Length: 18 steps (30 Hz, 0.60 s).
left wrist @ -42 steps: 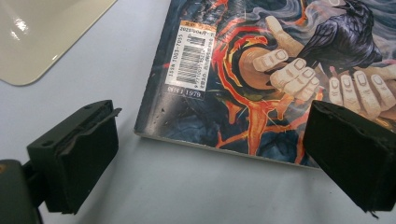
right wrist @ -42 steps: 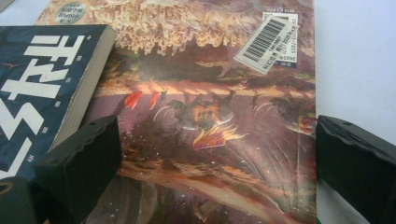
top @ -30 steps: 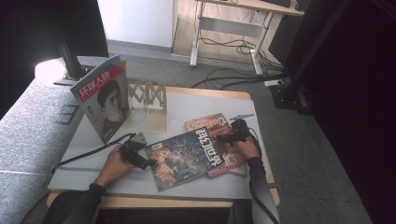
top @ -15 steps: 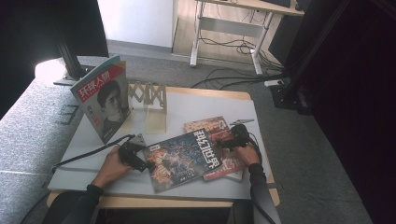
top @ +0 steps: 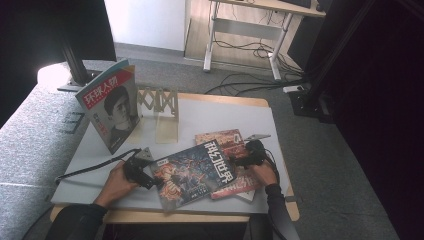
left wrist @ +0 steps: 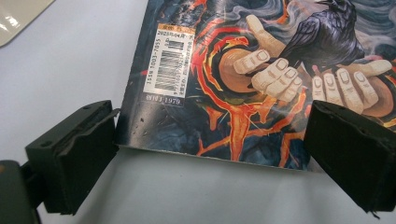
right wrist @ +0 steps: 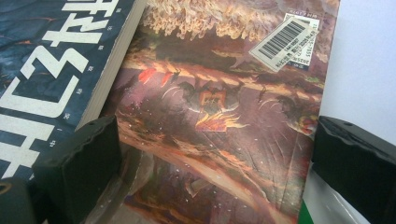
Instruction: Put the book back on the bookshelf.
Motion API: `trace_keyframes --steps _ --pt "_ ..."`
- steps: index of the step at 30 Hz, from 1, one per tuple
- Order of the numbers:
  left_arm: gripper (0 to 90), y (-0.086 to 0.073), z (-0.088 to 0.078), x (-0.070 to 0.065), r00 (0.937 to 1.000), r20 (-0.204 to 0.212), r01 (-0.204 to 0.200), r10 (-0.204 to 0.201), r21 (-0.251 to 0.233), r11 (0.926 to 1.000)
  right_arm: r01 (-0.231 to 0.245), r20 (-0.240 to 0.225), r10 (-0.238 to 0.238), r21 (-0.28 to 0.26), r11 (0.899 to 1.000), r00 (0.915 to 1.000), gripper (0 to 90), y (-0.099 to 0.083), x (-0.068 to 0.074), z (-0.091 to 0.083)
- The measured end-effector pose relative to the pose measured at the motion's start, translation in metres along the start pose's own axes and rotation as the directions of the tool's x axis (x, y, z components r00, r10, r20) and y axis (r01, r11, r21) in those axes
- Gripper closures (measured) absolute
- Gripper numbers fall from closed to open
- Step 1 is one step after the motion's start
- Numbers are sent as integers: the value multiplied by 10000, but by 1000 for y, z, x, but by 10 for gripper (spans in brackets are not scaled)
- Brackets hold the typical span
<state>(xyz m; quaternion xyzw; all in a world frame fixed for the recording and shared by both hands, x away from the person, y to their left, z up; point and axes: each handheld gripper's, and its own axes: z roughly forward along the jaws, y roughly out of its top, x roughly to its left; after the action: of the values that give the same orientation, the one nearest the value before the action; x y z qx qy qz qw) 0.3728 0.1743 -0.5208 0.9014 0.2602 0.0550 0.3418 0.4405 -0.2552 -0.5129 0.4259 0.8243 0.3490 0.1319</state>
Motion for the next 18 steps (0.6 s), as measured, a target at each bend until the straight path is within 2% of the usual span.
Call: trace_keyframes --steps 4,8,11,18 --pt "28 0 0 -1 10000 -8 31 -31 18 10000 225 334 -219 -183 9996 9992 113 -3 3 -10" --pt "29 0 0 -2 10000 -32 62 -62 21 10000 115 476 -91 -508 9986 9988 114 -4 4 -28" --pt "30 -1 0 -5 9999 -41 157 -157 -40 9999 248 333 -225 -695 9973 9992 114 -5 9 -44" --pt "34 -2 -1 -10 10000 1 75 -75 83 9999 753 -131 -763 -649 9950 9970 84 -18 31 -59"
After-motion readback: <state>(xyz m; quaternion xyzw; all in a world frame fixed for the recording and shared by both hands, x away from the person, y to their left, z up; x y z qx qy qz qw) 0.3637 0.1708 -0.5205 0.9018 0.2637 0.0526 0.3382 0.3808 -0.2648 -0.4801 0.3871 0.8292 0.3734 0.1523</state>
